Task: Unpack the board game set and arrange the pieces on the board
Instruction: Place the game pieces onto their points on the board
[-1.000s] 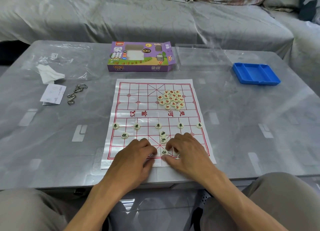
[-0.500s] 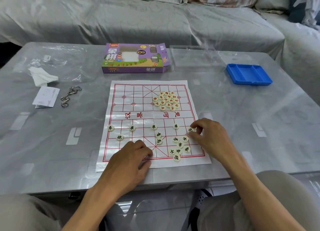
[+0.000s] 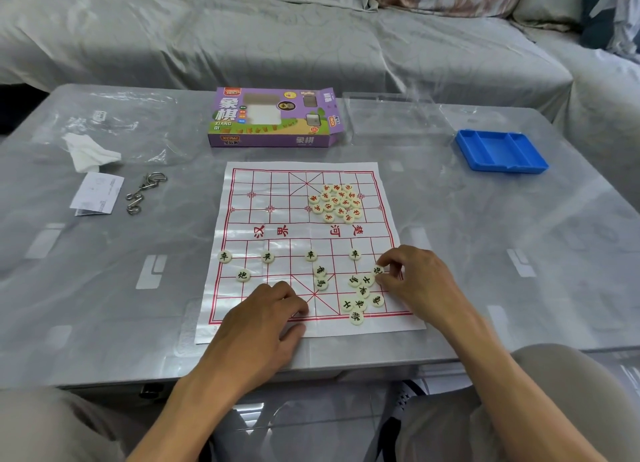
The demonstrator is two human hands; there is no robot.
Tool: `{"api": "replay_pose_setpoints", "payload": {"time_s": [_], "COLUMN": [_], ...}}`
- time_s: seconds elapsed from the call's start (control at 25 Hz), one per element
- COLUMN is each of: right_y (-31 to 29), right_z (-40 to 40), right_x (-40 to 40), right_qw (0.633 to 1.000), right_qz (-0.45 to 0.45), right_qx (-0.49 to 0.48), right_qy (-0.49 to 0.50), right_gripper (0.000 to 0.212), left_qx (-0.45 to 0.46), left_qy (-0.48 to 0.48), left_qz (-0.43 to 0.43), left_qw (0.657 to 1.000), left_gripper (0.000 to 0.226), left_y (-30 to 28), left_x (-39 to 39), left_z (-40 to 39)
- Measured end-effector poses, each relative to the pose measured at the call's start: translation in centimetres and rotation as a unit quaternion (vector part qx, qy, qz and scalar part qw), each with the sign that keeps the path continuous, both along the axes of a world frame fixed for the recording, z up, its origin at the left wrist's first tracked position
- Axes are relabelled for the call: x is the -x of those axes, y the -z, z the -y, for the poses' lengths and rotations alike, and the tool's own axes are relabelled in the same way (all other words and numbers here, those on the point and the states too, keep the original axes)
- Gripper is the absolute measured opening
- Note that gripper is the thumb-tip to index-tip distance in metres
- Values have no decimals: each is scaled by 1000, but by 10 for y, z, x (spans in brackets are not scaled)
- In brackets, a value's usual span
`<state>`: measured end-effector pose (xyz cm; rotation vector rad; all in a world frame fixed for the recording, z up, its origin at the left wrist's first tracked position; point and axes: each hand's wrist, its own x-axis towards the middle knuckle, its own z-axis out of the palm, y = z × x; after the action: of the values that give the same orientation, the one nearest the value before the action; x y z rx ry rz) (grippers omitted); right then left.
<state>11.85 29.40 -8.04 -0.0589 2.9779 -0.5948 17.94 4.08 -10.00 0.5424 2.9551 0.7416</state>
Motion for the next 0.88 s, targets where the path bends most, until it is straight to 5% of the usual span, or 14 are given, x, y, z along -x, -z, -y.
{"api": "replay_pose_setpoints", "payload": {"time_s": [0.48,0.68,0.88], "right_y": [-7,4,6], "right_z": [3,8,14], "right_x": [-12,-41,-60], "right_qw": [997,1000,999], "right_qz": [-77,-10,-33], "right_qx": [28,1,-4], "right_qy": [-6,18,21], "right_gripper": [20,19,11], "left_qx": [1,-13,-16], "left_qy": [-2,-2,-39], "left_qz": [3,-2,-27], "left_qw": [1000,1000,999], "left_gripper": [22,21,15], "left_y": [-1,-2,-14], "left_x": [-1,-3,-8], "left_z": [1,5,25]}}
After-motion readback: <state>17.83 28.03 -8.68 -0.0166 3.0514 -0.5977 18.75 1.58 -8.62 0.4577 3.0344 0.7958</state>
